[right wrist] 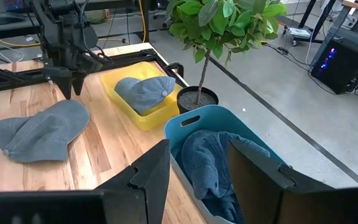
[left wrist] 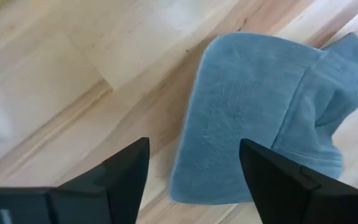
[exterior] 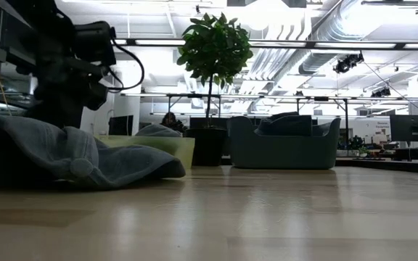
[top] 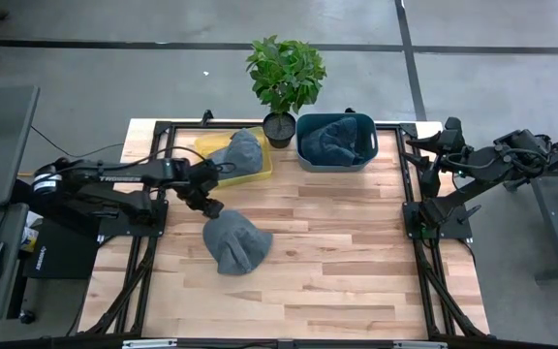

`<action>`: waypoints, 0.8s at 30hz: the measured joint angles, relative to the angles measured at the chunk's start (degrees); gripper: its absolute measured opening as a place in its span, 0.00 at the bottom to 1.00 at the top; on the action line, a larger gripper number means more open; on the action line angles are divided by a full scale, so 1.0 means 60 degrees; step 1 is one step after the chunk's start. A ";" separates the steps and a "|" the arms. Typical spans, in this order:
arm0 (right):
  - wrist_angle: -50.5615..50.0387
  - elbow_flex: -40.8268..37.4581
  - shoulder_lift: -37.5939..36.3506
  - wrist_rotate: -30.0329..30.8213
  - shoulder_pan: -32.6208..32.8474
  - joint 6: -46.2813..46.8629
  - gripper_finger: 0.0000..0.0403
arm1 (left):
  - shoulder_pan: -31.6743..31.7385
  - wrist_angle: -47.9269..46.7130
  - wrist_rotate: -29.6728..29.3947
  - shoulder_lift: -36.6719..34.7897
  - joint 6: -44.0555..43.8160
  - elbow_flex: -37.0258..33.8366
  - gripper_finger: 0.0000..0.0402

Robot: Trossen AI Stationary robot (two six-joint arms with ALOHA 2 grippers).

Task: Pick & Place hat
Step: Put the gray cap into the yellow bin

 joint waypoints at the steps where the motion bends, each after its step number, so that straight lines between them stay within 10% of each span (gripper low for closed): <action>1: 0.0000 0.0000 0.0000 0.0000 0.0003 0.0021 0.38 | 0.0000 0.0029 0.0032 0.0087 0.0062 0.0000 0.62; 24: 0.0011 -0.0004 0.0000 0.0040 0.0002 0.0429 0.38 | 0.0007 0.3431 0.2737 0.2042 0.0147 -0.1073 0.64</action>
